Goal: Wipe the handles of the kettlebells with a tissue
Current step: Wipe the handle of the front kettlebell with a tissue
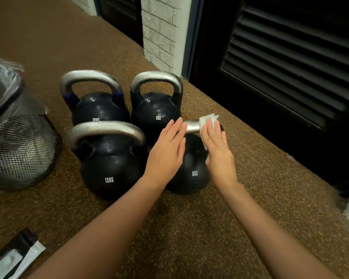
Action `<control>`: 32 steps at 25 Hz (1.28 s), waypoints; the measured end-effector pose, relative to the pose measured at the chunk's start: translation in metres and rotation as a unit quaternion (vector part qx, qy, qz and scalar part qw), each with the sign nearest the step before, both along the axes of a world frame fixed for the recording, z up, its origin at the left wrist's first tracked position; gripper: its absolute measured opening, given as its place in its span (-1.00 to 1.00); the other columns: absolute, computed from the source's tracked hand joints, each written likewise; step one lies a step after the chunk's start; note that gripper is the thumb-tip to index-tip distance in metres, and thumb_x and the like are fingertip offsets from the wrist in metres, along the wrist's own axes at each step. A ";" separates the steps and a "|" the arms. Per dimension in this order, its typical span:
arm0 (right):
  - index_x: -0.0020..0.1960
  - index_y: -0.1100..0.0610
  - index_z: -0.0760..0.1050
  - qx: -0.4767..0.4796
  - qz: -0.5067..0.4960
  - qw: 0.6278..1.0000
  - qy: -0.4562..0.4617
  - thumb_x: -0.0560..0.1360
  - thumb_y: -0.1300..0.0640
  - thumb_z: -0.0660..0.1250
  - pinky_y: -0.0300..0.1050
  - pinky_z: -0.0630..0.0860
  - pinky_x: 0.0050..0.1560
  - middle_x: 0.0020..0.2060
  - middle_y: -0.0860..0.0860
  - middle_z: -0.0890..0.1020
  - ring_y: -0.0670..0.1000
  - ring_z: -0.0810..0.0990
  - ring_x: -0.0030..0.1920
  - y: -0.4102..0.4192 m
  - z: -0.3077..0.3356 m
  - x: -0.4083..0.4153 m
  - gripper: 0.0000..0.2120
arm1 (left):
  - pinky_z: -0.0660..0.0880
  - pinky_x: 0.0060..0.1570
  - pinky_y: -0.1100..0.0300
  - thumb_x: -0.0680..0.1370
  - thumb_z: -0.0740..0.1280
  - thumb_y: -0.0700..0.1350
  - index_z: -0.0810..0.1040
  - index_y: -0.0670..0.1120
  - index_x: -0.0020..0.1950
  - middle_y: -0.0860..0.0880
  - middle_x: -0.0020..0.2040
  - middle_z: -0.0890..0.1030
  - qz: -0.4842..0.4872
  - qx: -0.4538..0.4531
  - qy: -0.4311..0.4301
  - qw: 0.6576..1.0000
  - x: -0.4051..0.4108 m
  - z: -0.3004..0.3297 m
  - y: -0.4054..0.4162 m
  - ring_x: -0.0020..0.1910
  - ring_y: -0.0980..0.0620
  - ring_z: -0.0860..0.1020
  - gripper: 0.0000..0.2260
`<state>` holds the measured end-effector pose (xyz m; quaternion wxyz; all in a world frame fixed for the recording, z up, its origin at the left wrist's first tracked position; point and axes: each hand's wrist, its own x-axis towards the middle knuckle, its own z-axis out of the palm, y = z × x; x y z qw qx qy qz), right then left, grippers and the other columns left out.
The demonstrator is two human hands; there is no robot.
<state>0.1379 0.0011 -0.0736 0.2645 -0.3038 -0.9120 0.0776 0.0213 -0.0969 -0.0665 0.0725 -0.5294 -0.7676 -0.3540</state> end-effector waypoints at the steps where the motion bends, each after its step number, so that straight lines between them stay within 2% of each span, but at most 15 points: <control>1: 0.47 0.20 0.16 0.002 0.011 1.000 0.000 0.34 0.57 0.26 0.08 -0.01 0.46 0.48 0.03 0.12 0.09 0.03 0.50 -0.003 0.000 -0.001 -0.24 | 0.24 0.42 0.08 0.60 0.04 -0.06 0.31 -0.15 0.43 -0.07 0.44 0.33 0.000 0.002 0.002 1.000 0.000 0.000 0.000 0.46 -0.01 0.22 -0.59; 4: 0.48 0.19 0.13 -0.005 0.018 1.000 0.007 0.35 0.57 0.25 0.07 -0.03 0.47 0.48 0.01 0.08 0.10 0.04 0.51 -0.010 -0.005 -0.001 -0.23 | 0.26 0.41 0.05 0.60 0.03 -0.06 0.31 -0.15 0.43 -0.08 0.44 0.34 0.003 0.006 0.005 1.000 0.001 -0.001 0.001 0.46 -0.02 0.23 -0.58; 8: 0.48 0.17 0.15 -0.047 -0.034 0.997 0.042 0.41 0.55 0.20 0.00 -0.10 0.48 0.50 0.05 0.14 0.06 0.00 0.51 -0.009 -0.001 -0.007 -0.29 | 0.28 0.40 0.03 0.60 0.02 -0.05 0.32 -0.16 0.42 -0.09 0.43 0.35 0.004 0.004 0.008 1.000 0.000 0.000 0.001 0.46 -0.03 0.24 -0.58; 13: 0.49 0.17 0.12 -0.033 0.009 0.999 0.025 0.37 0.58 0.20 0.03 -0.05 0.48 0.49 0.01 0.09 0.09 0.01 0.51 -0.019 -0.007 -0.001 -0.24 | 0.31 0.39 -0.01 0.60 0.02 -0.05 0.31 -0.16 0.43 -0.09 0.44 0.34 0.007 0.000 0.011 1.000 0.001 -0.001 0.001 0.46 -0.03 0.23 -0.58; 15: 0.48 0.17 0.14 -0.065 0.004 0.996 0.053 0.40 0.57 0.16 -0.01 -0.04 0.48 0.48 0.01 0.11 0.09 0.04 0.50 -0.025 -0.011 0.003 -0.29 | 0.30 0.39 0.00 0.59 0.01 -0.04 0.31 -0.15 0.43 -0.08 0.44 0.34 0.006 0.000 0.006 1.000 0.001 -0.001 0.001 0.46 -0.02 0.23 -0.57; 17: 0.44 0.15 0.24 -0.151 -0.033 0.982 0.108 0.46 0.53 0.12 -0.08 0.05 0.49 0.46 0.07 0.21 0.09 0.17 0.48 -0.037 -0.009 0.004 -0.39 | 0.27 0.41 0.04 0.59 0.00 -0.03 0.31 -0.14 0.43 -0.06 0.44 0.33 0.003 0.000 -0.003 1.000 0.000 0.000 0.001 0.46 0.00 0.22 -0.56; 18: 0.40 0.10 0.33 -0.243 -0.070 0.955 0.157 0.50 0.47 0.10 -0.12 0.20 0.45 0.43 0.12 0.30 0.09 0.32 0.42 -0.042 -0.003 0.002 -0.47 | 0.25 0.41 0.06 0.59 -0.01 -0.02 0.31 -0.14 0.43 -0.06 0.45 0.33 0.001 -0.001 -0.006 1.000 0.000 0.000 0.001 0.47 0.00 0.21 -0.56; 19: 0.33 0.04 0.42 -0.371 -0.107 0.894 0.229 0.55 0.40 0.10 -0.13 0.37 0.33 0.37 0.18 0.39 0.08 0.47 0.29 -0.045 0.007 -0.003 -0.55 | 0.24 0.42 0.08 0.59 -0.02 -0.01 0.31 -0.13 0.43 -0.05 0.45 0.32 0.000 -0.002 -0.008 1.000 0.000 0.000 0.000 0.47 0.00 0.21 -0.55; 20: 0.29 0.01 0.46 -0.512 -0.119 0.787 0.323 0.58 0.36 0.09 -0.13 0.46 0.22 0.31 0.22 0.46 0.05 0.53 0.19 -0.046 0.020 -0.010 -0.59 | 0.23 0.42 0.09 0.59 -0.02 -0.01 0.31 -0.13 0.43 -0.05 0.45 0.32 0.000 -0.002 -0.008 1.000 0.000 0.000 0.001 0.47 0.00 0.21 -0.55; 21: 0.32 0.06 0.43 -0.619 -0.110 0.657 0.416 0.58 0.37 0.07 -0.11 0.45 0.23 0.29 0.22 0.47 0.06 0.52 0.18 -0.045 0.033 -0.016 -0.60 | 0.22 0.42 0.10 0.59 -0.02 -0.01 0.31 -0.14 0.43 -0.05 0.45 0.32 -0.001 -0.001 -0.008 1.000 0.000 0.000 0.001 0.47 0.00 0.21 -0.55; 22: 0.37 0.16 0.36 -0.678 -0.097 0.539 0.490 0.57 0.41 0.05 -0.04 0.40 0.31 0.31 0.22 0.44 0.10 0.48 0.25 -0.041 0.046 -0.021 -0.58 | 0.21 0.43 0.10 0.59 -0.02 -0.01 0.31 -0.14 0.43 -0.06 0.45 0.32 -0.002 0.000 -0.010 1.000 -0.001 0.000 0.001 0.47 0.00 0.21 -0.55; 23: 0.40 0.24 0.28 -0.701 -0.104 0.457 0.537 0.56 0.44 0.03 0.04 0.33 0.37 0.35 0.24 0.39 0.16 0.41 0.31 -0.035 0.056 -0.026 -0.56 | 0.20 0.43 0.09 0.59 -0.02 -0.02 0.30 -0.14 0.43 -0.06 0.45 0.32 -0.003 0.000 -0.011 1.000 0.000 -0.001 0.001 0.47 0.00 0.20 -0.55; 24: 0.42 0.29 0.21 -0.709 -0.129 0.407 0.561 0.55 0.47 0.02 0.10 0.27 0.40 0.38 0.26 0.33 0.21 0.35 0.36 -0.028 0.063 -0.031 -0.55 | 0.20 0.43 0.09 0.59 -0.02 -0.02 0.30 -0.14 0.44 -0.06 0.46 0.31 -0.004 0.001 -0.014 1.000 0.000 -0.001 0.001 0.48 0.00 0.19 -0.55; 27: 0.45 0.36 0.08 -0.730 -0.161 0.350 0.565 0.54 0.49 -0.02 0.16 0.16 0.43 0.44 0.29 0.19 0.26 0.20 0.44 -0.021 0.074 -0.044 -0.53 | 0.19 0.44 0.10 0.59 -0.02 -0.02 0.29 -0.15 0.44 -0.06 0.46 0.31 0.000 0.005 -0.021 1.000 0.001 0.000 0.002 0.48 -0.01 0.19 -0.55; 32: 0.45 0.41 0.04 -0.753 -0.156 0.339 0.542 0.57 0.44 -0.04 0.11 0.07 0.47 0.46 0.29 0.14 0.24 0.12 0.47 -0.015 0.073 -0.032 -0.56 | 0.22 0.43 0.05 0.59 0.01 -0.04 0.30 -0.15 0.44 -0.08 0.46 0.30 -0.008 0.004 -0.024 1.000 0.001 -0.001 0.001 0.48 -0.03 0.20 -0.56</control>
